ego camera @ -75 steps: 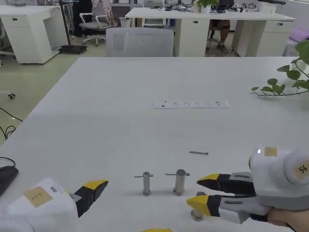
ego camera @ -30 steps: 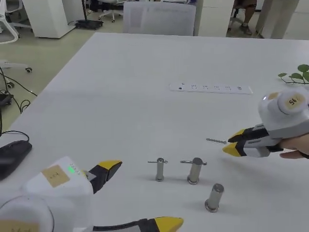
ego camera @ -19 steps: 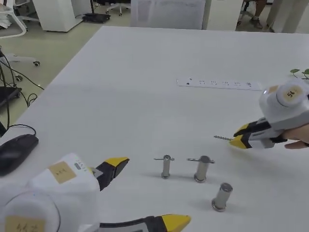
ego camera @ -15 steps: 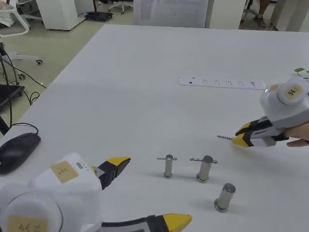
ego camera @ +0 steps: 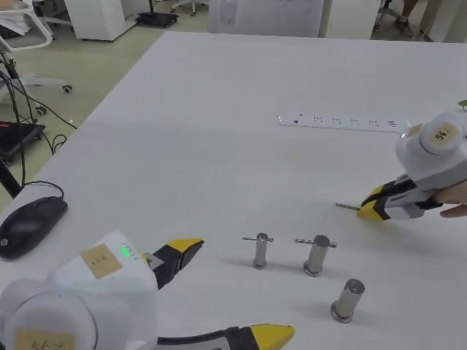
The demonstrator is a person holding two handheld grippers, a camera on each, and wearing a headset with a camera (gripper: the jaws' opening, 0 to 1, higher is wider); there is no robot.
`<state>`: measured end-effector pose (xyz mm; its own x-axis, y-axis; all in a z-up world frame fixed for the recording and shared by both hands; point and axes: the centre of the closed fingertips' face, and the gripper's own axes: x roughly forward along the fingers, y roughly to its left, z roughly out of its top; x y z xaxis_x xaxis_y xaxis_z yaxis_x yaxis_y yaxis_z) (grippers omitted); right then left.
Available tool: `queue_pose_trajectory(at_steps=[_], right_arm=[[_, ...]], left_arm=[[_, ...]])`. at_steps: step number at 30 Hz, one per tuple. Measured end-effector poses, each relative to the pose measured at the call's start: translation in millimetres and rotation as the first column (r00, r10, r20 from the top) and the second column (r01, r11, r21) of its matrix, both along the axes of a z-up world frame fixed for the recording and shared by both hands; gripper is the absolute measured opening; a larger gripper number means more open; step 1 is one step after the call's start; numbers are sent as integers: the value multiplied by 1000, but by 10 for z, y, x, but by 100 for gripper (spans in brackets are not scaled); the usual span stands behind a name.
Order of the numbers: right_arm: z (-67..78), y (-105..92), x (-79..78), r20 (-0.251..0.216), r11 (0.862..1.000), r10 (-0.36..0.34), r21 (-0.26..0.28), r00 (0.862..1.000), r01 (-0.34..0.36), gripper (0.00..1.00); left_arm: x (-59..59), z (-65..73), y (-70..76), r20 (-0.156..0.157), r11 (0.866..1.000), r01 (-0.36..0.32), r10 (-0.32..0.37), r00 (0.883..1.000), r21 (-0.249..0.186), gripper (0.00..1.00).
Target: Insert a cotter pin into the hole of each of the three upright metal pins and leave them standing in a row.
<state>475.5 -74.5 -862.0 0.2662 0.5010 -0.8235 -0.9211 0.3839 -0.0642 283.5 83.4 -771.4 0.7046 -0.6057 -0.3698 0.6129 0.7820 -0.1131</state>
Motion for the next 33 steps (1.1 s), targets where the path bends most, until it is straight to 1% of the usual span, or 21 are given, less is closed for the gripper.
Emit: queue_pose_trajectory(at_steps=[2,7,9,14,16,19,22,25,33], right_arm=[[-6,9,-13,-26,1000,5,-6,1000,-5,9],[-13,8,-15,-37,999,32,-41,999,-33,9],[-16,7,-17,-35,995,62,-74,997,-65,8],[-25,11,-11,-37,986,97,-134,995,-101,6],[-26,8,-14,-24,977,132,-166,991,-134,6],[-28,13,-19,-25,971,147,-187,989,-149,5],[-30,15,-18,-20,962,169,-216,985,-169,4],[-29,13,-19,-11,956,182,-231,983,-180,3],[-27,13,-18,16,949,196,-253,980,-186,3]], left_arm=[[-4,-1,-1,0,1000,2,-2,1000,2,81],[-8,-3,6,-1,1000,3,-3,1000,5,80],[-9,-2,9,-2,1000,3,-3,1000,6,80],[-8,5,14,0,1000,2,-2,1000,7,80],[-9,4,17,-1,1000,2,-2,1000,8,80],[-10,3,23,-1,1000,2,-2,1000,11,80],[-13,3,27,-3,1000,2,-2,1000,13,79],[-9,10,32,-1,1000,1,-1,1000,11,79],[7,7,24,-6,1000,2,-2,1000,10,78]])
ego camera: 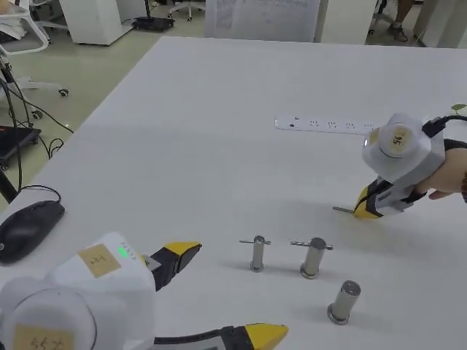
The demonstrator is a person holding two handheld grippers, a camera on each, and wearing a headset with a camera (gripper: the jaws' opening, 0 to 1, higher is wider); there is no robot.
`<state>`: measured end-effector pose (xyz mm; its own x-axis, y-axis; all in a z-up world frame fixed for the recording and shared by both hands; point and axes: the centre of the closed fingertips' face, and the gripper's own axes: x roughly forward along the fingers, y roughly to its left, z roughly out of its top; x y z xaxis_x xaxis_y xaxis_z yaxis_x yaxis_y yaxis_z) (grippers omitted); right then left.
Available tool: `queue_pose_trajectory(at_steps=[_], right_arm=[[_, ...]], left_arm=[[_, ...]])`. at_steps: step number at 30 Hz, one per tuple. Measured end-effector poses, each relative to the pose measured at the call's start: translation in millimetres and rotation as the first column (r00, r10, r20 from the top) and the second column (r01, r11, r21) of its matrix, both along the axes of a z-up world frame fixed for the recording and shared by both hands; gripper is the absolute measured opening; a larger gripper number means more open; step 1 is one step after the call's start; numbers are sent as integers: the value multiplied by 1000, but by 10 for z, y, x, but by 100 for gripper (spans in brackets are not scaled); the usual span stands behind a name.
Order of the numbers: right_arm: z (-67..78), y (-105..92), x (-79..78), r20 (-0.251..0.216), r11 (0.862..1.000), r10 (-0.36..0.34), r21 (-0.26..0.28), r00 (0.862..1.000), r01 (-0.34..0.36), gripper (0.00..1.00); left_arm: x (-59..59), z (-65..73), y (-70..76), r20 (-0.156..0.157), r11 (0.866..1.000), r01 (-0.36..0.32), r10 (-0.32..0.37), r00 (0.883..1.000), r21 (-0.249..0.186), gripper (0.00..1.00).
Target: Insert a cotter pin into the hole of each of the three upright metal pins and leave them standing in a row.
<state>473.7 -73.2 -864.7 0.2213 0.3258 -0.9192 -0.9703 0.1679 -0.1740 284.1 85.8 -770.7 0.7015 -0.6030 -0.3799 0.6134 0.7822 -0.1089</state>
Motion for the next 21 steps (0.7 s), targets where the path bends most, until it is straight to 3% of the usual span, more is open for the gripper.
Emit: queue_pose_trajectory(at_steps=[12,17,21], right_arm=[[100,-35,-16,57,1000,7,25,998,-8,2],[207,-23,-65,98,999,18,42,995,-22,2],[332,12,-127,134,997,31,65,990,-40,2]], left_arm=[[19,54,-7,8,1000,-6,6,1000,-12,76],[21,74,-16,9,1000,-4,4,1000,-16,74],[32,115,-30,6,999,-5,5,1000,-45,71]])
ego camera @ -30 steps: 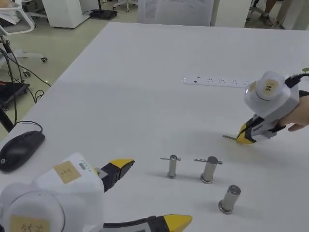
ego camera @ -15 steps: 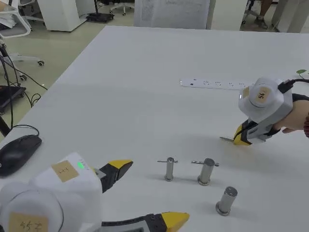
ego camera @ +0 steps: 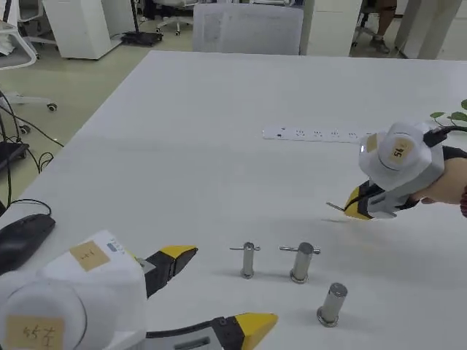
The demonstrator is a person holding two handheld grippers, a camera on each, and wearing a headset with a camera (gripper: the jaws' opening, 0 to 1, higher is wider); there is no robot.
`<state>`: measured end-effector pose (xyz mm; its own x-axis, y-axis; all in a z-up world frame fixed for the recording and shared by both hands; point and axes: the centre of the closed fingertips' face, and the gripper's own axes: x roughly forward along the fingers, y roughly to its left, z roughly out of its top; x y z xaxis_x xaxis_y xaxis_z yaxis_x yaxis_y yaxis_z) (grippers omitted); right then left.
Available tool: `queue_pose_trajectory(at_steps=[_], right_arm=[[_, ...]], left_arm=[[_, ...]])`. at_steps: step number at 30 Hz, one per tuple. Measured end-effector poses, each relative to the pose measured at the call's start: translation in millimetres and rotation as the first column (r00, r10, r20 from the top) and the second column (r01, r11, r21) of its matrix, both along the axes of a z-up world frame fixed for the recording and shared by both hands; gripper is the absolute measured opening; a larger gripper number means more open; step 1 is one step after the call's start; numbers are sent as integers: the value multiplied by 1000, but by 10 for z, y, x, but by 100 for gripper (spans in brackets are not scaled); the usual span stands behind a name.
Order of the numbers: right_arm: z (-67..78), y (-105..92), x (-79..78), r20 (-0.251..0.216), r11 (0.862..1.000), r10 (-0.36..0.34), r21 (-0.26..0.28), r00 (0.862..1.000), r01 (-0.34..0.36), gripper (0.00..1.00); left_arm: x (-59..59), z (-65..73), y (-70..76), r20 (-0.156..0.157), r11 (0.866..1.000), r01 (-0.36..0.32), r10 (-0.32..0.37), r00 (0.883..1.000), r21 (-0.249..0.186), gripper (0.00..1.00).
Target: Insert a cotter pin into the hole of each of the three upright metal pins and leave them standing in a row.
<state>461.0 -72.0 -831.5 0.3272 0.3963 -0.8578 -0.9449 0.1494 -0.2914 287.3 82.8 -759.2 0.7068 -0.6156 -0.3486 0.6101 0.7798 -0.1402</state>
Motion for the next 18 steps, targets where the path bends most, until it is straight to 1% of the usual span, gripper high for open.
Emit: queue_pose_trajectory(at_steps=[2,5,7,10,15,18], right_arm=[[70,29,-36,18,1000,6,21,1000,-6,2],[165,63,-98,45,999,19,36,999,-20,2],[237,94,-136,67,998,27,50,997,-31,2],[341,150,-200,92,996,38,72,995,-44,2],[507,276,-342,135,991,78,97,988,-91,2],[592,360,-426,158,986,101,118,982,-120,3]], left_arm=[[6,25,-9,4,1000,1,-1,1000,-9,71],[8,44,-21,8,1000,5,-5,1000,-13,70],[5,51,-32,7,1000,11,-11,1000,-13,69],[3,71,-52,6,1000,15,-15,1000,-26,67],[7,104,-76,0,999,17,-17,1000,-45,62],[13,137,-97,-2,998,17,-17,1000,-67,60]])
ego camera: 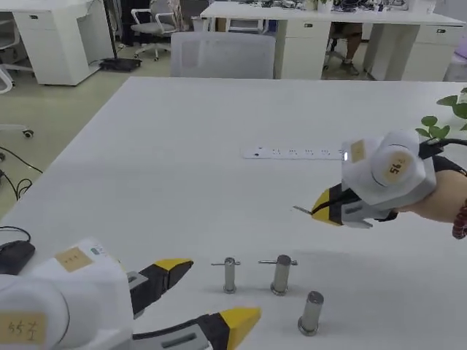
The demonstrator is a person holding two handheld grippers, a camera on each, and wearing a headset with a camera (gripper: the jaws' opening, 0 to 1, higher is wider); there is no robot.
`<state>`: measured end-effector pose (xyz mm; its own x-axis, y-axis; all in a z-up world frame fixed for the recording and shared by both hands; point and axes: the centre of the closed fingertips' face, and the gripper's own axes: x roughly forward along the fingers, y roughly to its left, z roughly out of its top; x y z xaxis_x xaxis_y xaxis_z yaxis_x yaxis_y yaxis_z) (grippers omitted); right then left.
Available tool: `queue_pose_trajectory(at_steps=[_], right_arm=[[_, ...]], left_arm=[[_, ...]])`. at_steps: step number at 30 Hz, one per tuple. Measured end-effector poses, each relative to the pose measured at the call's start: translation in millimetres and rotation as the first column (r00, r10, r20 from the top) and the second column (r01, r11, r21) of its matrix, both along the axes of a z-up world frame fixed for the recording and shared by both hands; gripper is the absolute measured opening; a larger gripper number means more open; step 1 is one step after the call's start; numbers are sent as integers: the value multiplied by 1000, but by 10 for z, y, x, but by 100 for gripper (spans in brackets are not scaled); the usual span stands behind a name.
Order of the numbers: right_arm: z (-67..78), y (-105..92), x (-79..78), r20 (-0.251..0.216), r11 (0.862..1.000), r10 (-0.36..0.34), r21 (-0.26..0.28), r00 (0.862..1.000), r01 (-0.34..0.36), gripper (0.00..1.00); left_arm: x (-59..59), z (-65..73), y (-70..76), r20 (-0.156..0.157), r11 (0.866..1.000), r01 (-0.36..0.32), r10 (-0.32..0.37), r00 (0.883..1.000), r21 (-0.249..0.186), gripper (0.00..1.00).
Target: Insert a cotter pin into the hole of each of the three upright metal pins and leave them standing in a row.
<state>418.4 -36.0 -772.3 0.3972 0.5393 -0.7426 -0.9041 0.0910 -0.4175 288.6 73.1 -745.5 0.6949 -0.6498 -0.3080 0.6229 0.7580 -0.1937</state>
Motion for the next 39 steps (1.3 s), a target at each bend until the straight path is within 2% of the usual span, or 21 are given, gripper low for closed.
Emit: queue_pose_trajectory(at_steps=[6,15,30,39], right_arm=[[98,137,-192,23,998,51,24,998,-51,3],[171,343,-556,57,988,144,44,988,-146,3],[154,545,-983,75,968,245,36,967,-248,3],[138,643,-1167,75,957,282,50,957,-286,3]], left_arm=[[27,56,-27,-1,1000,1,-1,1000,-26,56],[65,118,-80,-37,995,-8,4,999,-101,48],[110,93,-168,-111,980,-35,13,994,-196,30],[67,84,-258,-141,971,-26,-8,990,-236,21]])
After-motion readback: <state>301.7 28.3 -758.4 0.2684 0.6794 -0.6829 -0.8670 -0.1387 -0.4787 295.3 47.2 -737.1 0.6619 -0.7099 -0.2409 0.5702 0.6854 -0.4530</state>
